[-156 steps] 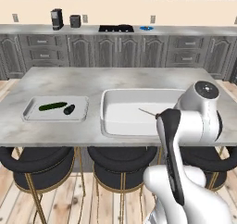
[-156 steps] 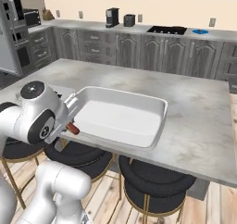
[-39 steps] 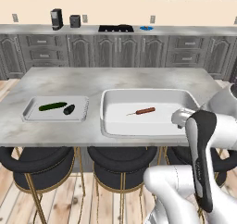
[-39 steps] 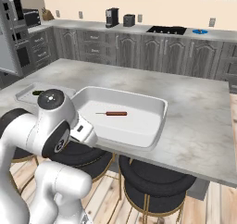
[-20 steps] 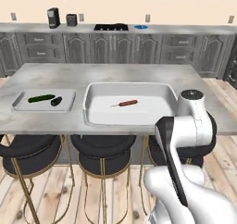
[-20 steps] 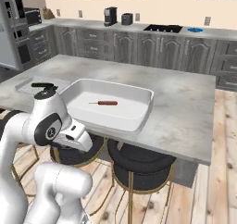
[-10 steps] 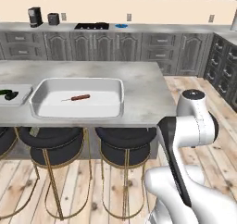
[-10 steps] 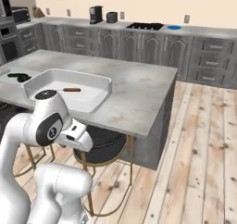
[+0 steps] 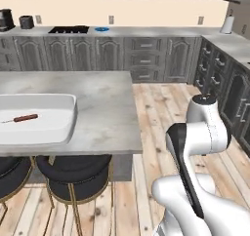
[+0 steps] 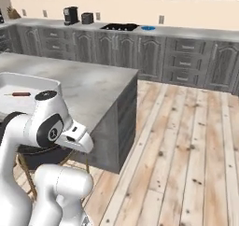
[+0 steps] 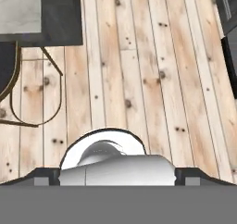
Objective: Place the cold items (eggplant and cucumber) from the fridge in one tupperware on the dining counter. Place the warm items (hot dog and kebab skewer) in the stove area in another tupperware.
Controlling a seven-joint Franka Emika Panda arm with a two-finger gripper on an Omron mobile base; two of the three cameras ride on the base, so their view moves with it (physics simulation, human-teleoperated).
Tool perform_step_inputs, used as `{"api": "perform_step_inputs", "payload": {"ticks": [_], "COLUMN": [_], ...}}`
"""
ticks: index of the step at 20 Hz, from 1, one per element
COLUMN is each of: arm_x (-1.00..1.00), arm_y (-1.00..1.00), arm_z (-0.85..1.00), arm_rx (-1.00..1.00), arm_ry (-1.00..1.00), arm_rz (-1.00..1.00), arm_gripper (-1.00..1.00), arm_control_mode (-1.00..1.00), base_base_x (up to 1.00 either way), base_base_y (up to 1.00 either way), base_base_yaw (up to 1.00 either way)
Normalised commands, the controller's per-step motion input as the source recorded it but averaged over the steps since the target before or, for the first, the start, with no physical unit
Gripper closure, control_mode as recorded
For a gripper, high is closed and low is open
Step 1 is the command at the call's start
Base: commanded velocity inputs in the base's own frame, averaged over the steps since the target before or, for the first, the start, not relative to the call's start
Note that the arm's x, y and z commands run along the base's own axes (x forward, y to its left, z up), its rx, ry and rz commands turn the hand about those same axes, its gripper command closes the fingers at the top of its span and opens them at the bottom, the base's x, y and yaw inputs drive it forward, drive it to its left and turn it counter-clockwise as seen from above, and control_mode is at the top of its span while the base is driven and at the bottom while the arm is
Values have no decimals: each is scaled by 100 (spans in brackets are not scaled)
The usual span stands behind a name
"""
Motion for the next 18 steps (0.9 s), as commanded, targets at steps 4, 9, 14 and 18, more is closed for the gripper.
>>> {"api": "perform_step_inputs", "payload": {"ticks": [4, 9, 14, 18], "arm_x": [0, 0, 0, 0], "arm_y": [0, 0, 0, 0], "arm_z": [0, 0, 0, 0], "arm_rx": [0, 0, 0, 0], "arm_ry": [0, 0, 0, 0], "arm_rz": [0, 0, 0, 0], "arm_gripper": [-100, -100, -100, -100], "arm_control_mode": [100, 100, 100, 100], "base_base_x": [75, 49, 81, 100], "base_base_y": [-100, -100, -100, -100], "base_base_yaw": [-9, -1, 0, 7]}}
